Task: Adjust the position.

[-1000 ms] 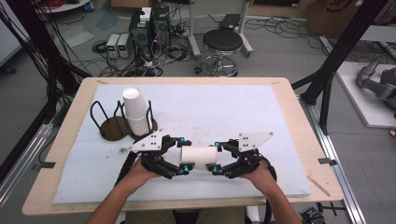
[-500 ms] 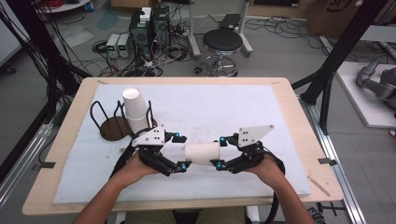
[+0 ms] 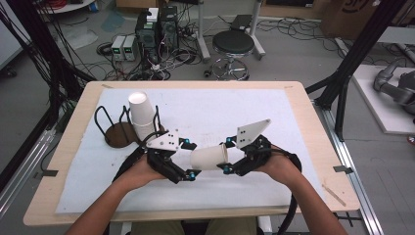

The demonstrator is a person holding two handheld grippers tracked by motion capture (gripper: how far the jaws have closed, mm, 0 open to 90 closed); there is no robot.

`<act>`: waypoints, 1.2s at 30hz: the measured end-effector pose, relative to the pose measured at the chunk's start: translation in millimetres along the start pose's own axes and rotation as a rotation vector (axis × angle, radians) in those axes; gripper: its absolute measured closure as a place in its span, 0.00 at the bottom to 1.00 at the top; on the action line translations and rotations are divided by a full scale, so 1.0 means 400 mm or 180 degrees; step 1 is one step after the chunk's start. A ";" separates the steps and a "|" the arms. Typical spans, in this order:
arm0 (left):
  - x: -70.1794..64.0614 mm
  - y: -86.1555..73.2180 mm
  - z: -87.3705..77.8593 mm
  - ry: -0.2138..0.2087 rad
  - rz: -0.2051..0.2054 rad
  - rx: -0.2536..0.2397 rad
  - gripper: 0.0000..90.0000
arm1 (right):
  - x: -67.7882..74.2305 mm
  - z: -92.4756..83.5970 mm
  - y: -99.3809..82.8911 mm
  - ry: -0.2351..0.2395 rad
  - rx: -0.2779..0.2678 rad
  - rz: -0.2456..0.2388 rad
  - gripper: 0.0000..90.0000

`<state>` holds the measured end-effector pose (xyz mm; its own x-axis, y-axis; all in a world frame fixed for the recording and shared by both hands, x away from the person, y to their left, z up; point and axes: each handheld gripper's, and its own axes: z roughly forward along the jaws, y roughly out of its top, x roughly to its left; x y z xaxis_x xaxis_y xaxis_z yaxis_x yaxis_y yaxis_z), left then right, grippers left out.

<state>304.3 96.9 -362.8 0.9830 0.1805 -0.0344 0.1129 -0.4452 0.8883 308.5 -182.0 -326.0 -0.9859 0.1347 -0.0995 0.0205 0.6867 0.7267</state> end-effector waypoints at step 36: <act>0.003 -0.001 0.069 -0.0258 0.0045 0.0703 0.36 | 0.023 0.066 0.097 0.0113 0.0967 -0.0384 0.39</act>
<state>309.5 73.1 -375.8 0.9921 0.1061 -0.0673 0.1194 -0.6299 0.7674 304.7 -135.3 -316.8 -0.9893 0.0182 -0.1449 -0.0533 0.8786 0.4746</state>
